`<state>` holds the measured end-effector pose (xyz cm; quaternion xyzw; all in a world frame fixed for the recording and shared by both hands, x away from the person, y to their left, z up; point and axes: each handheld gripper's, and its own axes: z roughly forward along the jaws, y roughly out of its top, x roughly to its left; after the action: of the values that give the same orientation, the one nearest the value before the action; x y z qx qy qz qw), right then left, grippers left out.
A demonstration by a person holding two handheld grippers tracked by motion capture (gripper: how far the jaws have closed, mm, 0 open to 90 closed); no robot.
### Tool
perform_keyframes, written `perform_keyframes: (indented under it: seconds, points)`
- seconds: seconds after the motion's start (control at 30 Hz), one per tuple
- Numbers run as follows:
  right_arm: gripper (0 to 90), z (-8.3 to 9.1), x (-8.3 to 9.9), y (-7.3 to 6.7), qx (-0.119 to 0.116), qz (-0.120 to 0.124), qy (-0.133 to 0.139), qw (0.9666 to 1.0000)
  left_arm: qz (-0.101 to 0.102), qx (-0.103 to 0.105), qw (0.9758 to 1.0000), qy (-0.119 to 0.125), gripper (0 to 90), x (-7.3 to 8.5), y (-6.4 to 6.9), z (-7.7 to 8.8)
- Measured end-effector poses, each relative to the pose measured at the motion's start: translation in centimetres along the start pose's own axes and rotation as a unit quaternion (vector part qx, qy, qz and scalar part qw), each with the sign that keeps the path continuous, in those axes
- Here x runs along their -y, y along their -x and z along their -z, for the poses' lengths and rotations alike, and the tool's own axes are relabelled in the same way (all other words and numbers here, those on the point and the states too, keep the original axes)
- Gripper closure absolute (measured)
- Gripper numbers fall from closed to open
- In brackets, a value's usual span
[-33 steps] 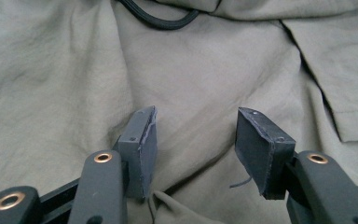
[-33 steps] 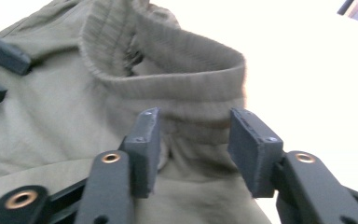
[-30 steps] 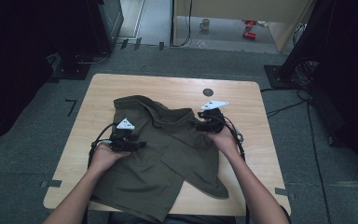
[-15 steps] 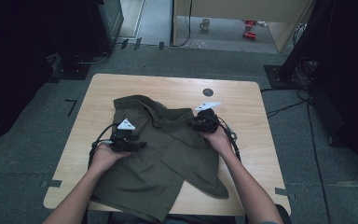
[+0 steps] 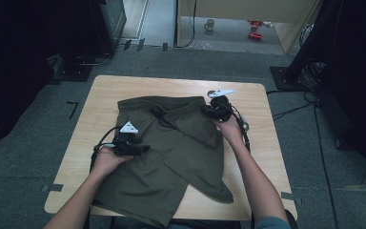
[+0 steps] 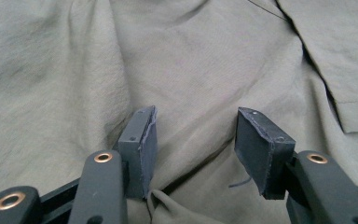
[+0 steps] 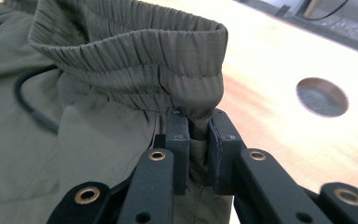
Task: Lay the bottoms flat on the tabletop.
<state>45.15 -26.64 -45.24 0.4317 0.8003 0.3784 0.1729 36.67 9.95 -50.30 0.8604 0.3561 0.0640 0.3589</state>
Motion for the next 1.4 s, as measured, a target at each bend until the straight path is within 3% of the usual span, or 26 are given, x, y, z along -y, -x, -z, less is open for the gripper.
perform_keyframes:
  seconds: [0.07, 0.13, 0.2, 0.37, 0.43, 0.5, 0.6, 0.83, 1.0, 1.13, 1.3, 1.4]
  points:
    - [80.6, -0.2, -0.6, 0.4, 0.007, 0.004, 0.0, 1.0, 0.0, 0.0, 1.0, 0.0, 49.0, 0.0, 0.0, 0.0]
    - [80.6, -0.3, -0.7, 0.8, 0.016, 0.01, 0.018, 0.9997, 0.0, 0.001, 1.0, 0.0, 49.4, 0.0, -0.1, 0.0]
    - [80.5, -0.8, -1.3, 1.3, 0.015, 0.002, -0.002, 0.9999, 0.0, 0.001, 1.0, -0.001, 49.5, 0.0, -0.1, 0.1]
    - [80.5, -1.7, -2.2, 2.2, 0.023, -0.013, 0.003, 0.9996, -0.003, -0.002, 1.0, -0.003, 49.7, 0.0, -0.2, 0.1]
    - [80.6, -2.1, -2.2, 2.6, 0.03, -0.016, 0.018, 0.9992, -0.002, -0.002, 1.0, -0.003, 49.7, 0.0, -0.3, 0.1]
    - [80.6, -2.5, -2.5, 3.2, 0.023, -0.036, 0.004, 0.9991, -0.001, -0.003, 1.0, -0.003, 49.8, -0.1, -0.3, 0.1]
    - [80.6, -2.9, -2.6, 4.0, 0.025, -0.058, 0.016, 0.9979, -0.005, -0.008, 1.0, -0.003, 49.9, -0.1, -0.5, 0.1]
    - [80.6, -3.4, -2.6, 5.9, 0.034, -0.086, 0.001, 0.9957, -0.022, -0.042, 0.9989, 0.001, 51.9, -0.6, -1.8, -0.3]
    - [80.5, -3.1, -2.0, 7.1, 0.045, -0.098, -0.012, 0.994, -0.004, -0.055, 0.9984, 0.011, 52.5, -1.0, -3.4, -0.5]
    - [80.5, -2.9, -1.5, 7.9, 0.058, -0.106, -0.019, 0.9925, -0.006, -0.074, 0.9972, 0.014, 52.4, -1.4, -4.5, -0.7]
    - [80.3, -3.2, -1.2, 8.3, 0.081, -0.104, -0.02, 0.9911, 0.021, -0.068, 0.9973, 0.02, 50.9, -1.7, -5.3, -0.8]
    - [77.7, -3.6, -1.1, 8.2, 0.089, -0.104, -0.025, 0.9903, 0.017, -0.064, 0.9976, 0.019, 47.7, -1.8, -5.1, -0.6]
